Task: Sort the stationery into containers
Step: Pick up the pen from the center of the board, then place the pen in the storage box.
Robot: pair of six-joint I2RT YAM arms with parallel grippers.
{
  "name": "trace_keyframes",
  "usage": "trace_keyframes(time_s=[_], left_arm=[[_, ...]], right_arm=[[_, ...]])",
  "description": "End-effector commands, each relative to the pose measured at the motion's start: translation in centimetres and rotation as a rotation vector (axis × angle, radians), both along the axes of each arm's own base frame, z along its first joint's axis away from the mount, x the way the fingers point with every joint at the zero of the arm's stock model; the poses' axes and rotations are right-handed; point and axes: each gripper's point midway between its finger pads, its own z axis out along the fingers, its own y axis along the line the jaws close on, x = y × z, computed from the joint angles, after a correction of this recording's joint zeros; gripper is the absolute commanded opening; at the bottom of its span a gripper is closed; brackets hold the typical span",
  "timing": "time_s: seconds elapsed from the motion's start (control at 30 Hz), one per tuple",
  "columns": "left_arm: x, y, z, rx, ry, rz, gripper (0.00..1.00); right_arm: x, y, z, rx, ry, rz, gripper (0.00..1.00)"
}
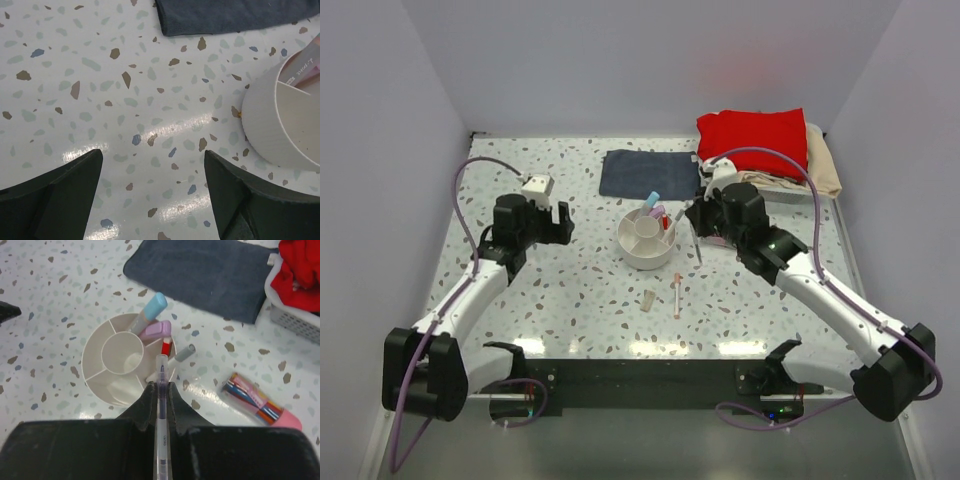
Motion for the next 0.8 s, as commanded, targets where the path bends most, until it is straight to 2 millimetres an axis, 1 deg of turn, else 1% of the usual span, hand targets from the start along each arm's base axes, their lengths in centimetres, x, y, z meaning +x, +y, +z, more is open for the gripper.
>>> trace_keyframes(time_s=[0.0,0.07,0.1,0.17,0.2,0.23,0.27,0.33,0.37,0.47,0.57,0.6,0.7,0.73,0.77], left_arm=[[1.2,-1.9,2.3,0.003,-0.066,-0.156,0.84],[1.0,-2.2,2.3,0.012,-0.055,-0.188,0.84],[1.1,-2.1,2.4,0.034,-0.059,-0.199,0.85],[0.8,-2.0,2.2,0.058,-0.043,-0.218,0.85],[0.7,-2.0,2.1,0.067,-0.038,-0.227,0.85],[0.6,-1.9,1.9,0.08,-0.034,-0.235,0.85],[0.3,-1.7,1.6,0.101,-0.024,-0.241,0.85],[0.3,-1.4,1.4,0.124,-0.019,-0.243,0.86],[0.2,-1.2,1.3,0.131,-0.012,-0.241,0.86],[0.3,-0.7,1.1,0.147,-0.003,-0.234,0.86],[0.6,-0.2,1.0,0.158,-0.002,-0.218,0.86],[0.6,-0.1,1.0,0.161,-0.002,-0.213,0.86],[0.8,0.4,0.9,0.165,0.002,-0.197,0.86],[0.8,0.5,0.8,0.167,0.006,-0.193,0.86],[0.8,0.5,0.6,0.167,0.012,-0.192,0.86]], right_arm=[[3.1,2.6,4.6,0.079,-0.261,0.062,0.0],[3.9,3.3,4.9,0.079,-0.308,0.074,0.0],[4.4,3.8,5.9,0.101,-0.353,0.077,0.0],[5.1,4.3,5.8,0.103,-0.376,0.083,0.0],[5.3,4.6,6.4,0.118,-0.401,0.085,0.0],[5.5,4.8,6.3,0.121,-0.405,0.087,0.0],[5.8,5.1,5.8,0.118,-0.401,0.091,0.0],[6.1,5.6,5.8,0.136,-0.42,0.101,0.0],[6.3,5.7,5.3,0.137,-0.411,0.099,0.0],[6.8,6.3,4.9,0.159,-0.4,0.094,0.0],[7.4,6.8,3.8,0.175,-0.374,0.09,0.0],[7.6,7.1,3.1,0.175,-0.365,0.092,0.0],[7.8,7.4,2.4,0.185,-0.354,0.083,0.0],[7.9,7.6,1.7,0.184,-0.342,0.084,0.0],[7.9,7.8,1.5,0.19,-0.342,0.086,0.0]])
